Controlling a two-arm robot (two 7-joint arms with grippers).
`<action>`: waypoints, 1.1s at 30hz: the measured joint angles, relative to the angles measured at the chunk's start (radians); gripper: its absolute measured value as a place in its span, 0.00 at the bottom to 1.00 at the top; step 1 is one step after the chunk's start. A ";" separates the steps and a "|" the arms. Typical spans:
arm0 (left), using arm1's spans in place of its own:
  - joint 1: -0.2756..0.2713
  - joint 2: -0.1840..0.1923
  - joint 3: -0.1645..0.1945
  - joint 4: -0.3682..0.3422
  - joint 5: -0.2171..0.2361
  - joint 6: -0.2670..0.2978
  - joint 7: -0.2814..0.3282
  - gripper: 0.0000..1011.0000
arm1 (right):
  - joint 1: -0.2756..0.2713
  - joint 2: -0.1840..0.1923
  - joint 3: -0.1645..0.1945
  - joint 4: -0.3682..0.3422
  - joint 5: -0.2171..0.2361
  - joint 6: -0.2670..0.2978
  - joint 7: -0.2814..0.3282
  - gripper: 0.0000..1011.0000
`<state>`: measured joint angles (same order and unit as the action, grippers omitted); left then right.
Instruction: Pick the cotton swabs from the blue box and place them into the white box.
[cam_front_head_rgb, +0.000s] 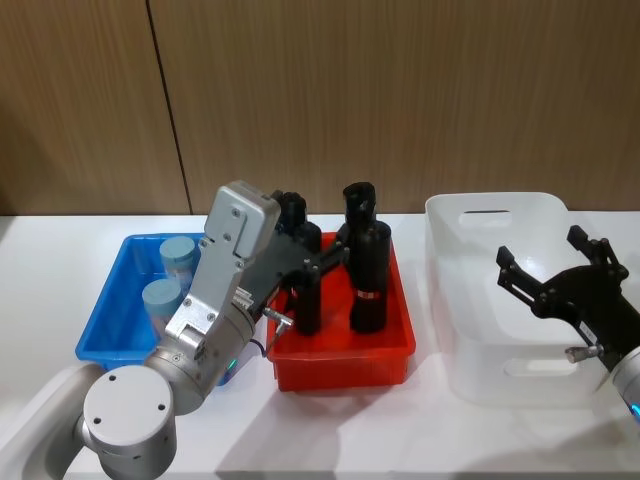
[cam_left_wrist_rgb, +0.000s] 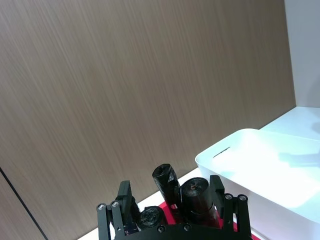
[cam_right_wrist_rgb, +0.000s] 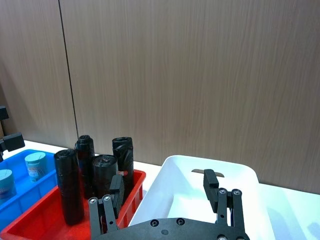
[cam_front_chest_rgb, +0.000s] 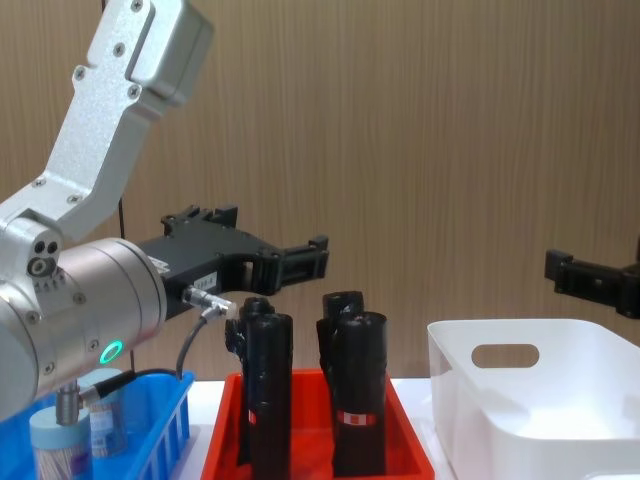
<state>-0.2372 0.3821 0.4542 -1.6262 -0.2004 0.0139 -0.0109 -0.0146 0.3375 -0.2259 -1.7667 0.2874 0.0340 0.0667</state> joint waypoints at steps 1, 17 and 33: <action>0.000 0.000 0.000 0.000 0.000 0.000 0.000 0.99 | 0.000 0.000 0.000 0.000 0.000 0.000 0.000 0.99; 0.000 0.000 0.000 0.000 0.000 0.000 0.000 0.99 | 0.000 0.000 0.000 0.000 0.000 0.000 0.000 0.99; 0.000 0.000 0.000 0.000 0.000 0.000 0.000 0.99 | 0.000 0.000 0.000 0.000 0.000 0.000 0.000 0.99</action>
<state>-0.2372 0.3821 0.4542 -1.6262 -0.2004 0.0139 -0.0109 -0.0146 0.3375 -0.2259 -1.7668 0.2874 0.0340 0.0668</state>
